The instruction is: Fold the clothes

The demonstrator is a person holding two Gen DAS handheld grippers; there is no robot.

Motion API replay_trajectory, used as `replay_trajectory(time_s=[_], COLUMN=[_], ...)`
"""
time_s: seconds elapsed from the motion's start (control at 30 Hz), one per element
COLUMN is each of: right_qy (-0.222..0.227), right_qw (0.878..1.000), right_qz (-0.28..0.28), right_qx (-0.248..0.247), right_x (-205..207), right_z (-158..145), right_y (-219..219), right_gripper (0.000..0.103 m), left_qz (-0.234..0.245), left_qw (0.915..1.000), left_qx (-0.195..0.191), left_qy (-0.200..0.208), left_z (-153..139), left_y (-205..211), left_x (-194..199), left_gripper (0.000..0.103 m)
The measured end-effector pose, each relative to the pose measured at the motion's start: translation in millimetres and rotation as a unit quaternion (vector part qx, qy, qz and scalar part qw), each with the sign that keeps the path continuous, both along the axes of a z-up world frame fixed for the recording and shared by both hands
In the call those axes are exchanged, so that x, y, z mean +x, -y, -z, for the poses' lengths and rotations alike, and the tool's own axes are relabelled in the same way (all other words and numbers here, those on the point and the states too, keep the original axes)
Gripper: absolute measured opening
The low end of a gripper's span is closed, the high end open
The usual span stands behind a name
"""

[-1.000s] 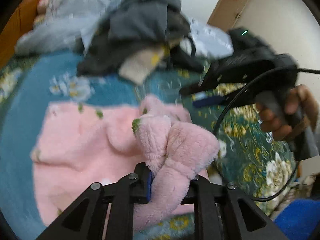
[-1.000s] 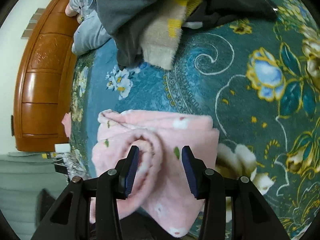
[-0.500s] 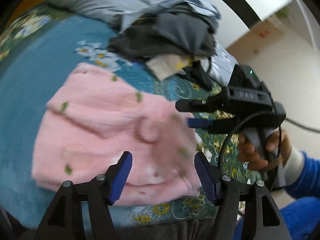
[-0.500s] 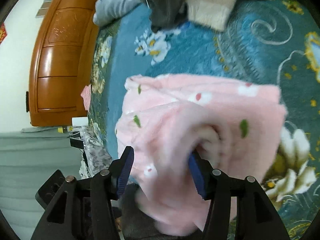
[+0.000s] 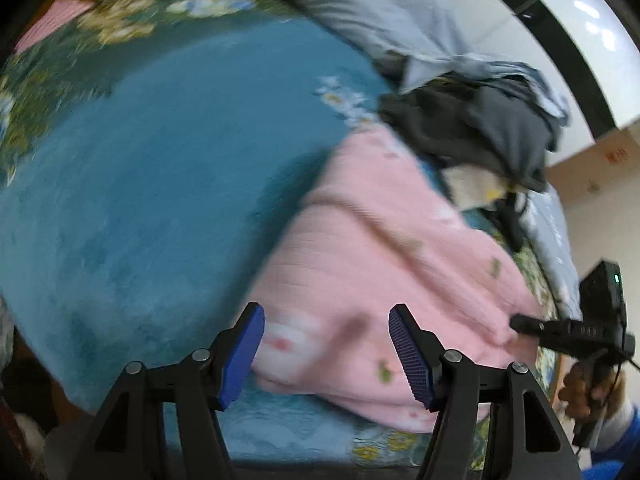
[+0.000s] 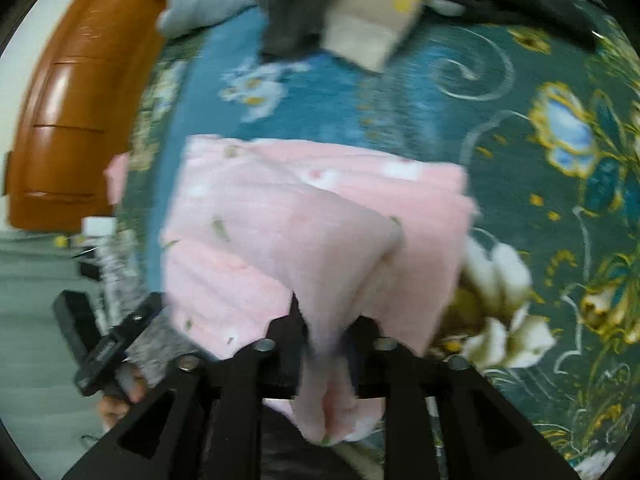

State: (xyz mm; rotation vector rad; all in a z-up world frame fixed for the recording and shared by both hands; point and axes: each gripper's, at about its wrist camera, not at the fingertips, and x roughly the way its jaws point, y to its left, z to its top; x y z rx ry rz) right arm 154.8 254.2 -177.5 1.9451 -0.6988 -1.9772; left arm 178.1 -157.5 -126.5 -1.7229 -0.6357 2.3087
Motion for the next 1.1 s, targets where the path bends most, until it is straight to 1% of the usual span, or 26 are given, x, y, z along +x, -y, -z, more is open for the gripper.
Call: replay_trajectory(time_s=[0.03,0.07,0.1,0.2,0.33,0.37,0.4,0.43,0.5,0.6,0.63,0.7,0.77,0.83,0.87,0.9,0.97,1.0,1.07,1.1], right_qy=[-0.004,-0.006,-0.006,0.001,0.014,0.016,0.017,0.008,-0.010,-0.038,-0.047,-0.058,-0.047,-0.032,-0.025,-0.017,-0.002,0.006,0.022,0.031], right_qw=[1.000,1.000,1.000,1.000,0.998,0.998,0.997,0.998,0.998,0.998,0.997,0.997,0.999,0.999,0.999,0.999,0.998,0.998,0.997,0.995], right_qz=[0.000,0.002,0.005,0.024,0.053,0.059,0.063,0.055,0.038,0.013,0.010,0.007,0.016,0.028,0.034,0.040,0.052,0.058,0.078,0.097], right_qx=[0.006,0.004,0.002,-0.006,-0.018,-0.026,-0.034,-0.037,-0.043,-0.052,-0.054,-0.040,-0.018,-0.005,0.002,0.008,0.022,0.027,0.002,-0.020], right_x=[2.3,2.6,2.2,-1.0,-6.1,-7.2,-8.2,-8.2,-8.2,-8.1,-6.2,-2.0,0.9,4.3,5.9,7.6,10.9,12.6,16.2,17.9], right_z=[-1.3,0.3,3.2,15.0,32.1,32.6,32.5,25.2,10.6,-11.5,-19.5,-29.4,-22.0,-10.0,-4.0,2.0,14.0,20.1,33.7,41.9], right_y=[-2.8,-2.1,-2.3,-5.5,-10.8,-8.9,-7.0,-5.7,-3.1,0.3,-5.2,-18.9,-28.3,-33.1,-35.5,-37.8,-42.6,-45.1,-54.5,-58.7], right_gripper=[0.038,0.051,0.058,0.059,0.060,0.057,0.036,0.028,0.023,0.022,0.022,0.022,0.022,0.031,0.041,0.055,0.069,0.075,0.076,0.076], left_qz=[-0.006,-0.009,-0.012,-0.020,-0.030,-0.031,-0.031,-0.031,-0.031,-0.033,-0.033,-0.029,-0.020,-0.002,0.006,0.012,0.025,0.025,0.021,0.019], left_qw=[0.9999,0.9998,0.9997,0.9991,0.9979,0.9978,0.9976,0.9975,0.9972,0.9969,0.9967,0.9963,0.9963,0.9970,0.9971,0.9971,0.9969,0.9964,0.9948,0.9939], left_qx=[-0.002,-0.002,0.001,0.020,0.046,0.049,0.051,0.054,0.061,0.066,0.069,0.076,0.079,0.071,0.067,0.062,0.055,0.059,0.075,0.083], left_qy=[0.010,0.016,0.021,0.033,0.033,0.033,0.033,0.034,0.031,0.028,0.027,0.025,0.026,0.031,0.037,0.042,0.050,0.055,0.066,0.071], left_z=[6.9,12.4,17.1,27.0,30.4,30.6,30.4,30.0,28.7,26.1,25.4,24.1,24.5,28.9,31.7,34.5,39.6,42.7,49.5,52.9], left_y=[3.0,5.2,7.2,12.0,18.3,18.6,18.5,18.7,18.9,21.7,21.7,20.4,16.8,8.2,4.1,1.1,-3.5,-4.0,-2.9,-2.4], left_x=[0.1,1.2,3.1,6.8,7.6,7.7,7.2,6.4,4.5,-2.6,-6.6,-15.6,-25.9,-39.1,-44.6,-48.4,-55.2,-58.6,-65.7,-69.2], left_gripper=[0.069,0.069,0.069,0.069,0.069,0.069,0.069,0.069,0.069,0.069,0.069,0.069,0.069,0.069,0.069,0.069,0.069,0.069,0.069,0.069])
